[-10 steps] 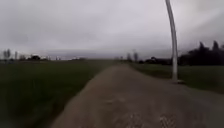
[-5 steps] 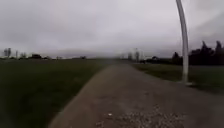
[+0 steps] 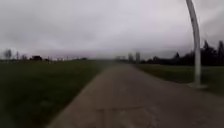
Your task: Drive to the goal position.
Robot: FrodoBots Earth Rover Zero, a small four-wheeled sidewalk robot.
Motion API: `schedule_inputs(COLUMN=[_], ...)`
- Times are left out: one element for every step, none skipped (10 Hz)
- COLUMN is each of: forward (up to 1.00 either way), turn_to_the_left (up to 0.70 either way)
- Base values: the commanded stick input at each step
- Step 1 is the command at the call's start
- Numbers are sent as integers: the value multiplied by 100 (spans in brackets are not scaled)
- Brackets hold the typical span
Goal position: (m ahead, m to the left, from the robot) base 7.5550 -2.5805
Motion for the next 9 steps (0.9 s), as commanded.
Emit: schedule_inputs(forward=[85, 85, 85, 85, 85, 85, 85, 85, 85], turn_to_the_left=[0, 0, 0, 0, 0, 0, 0, 0, 0])
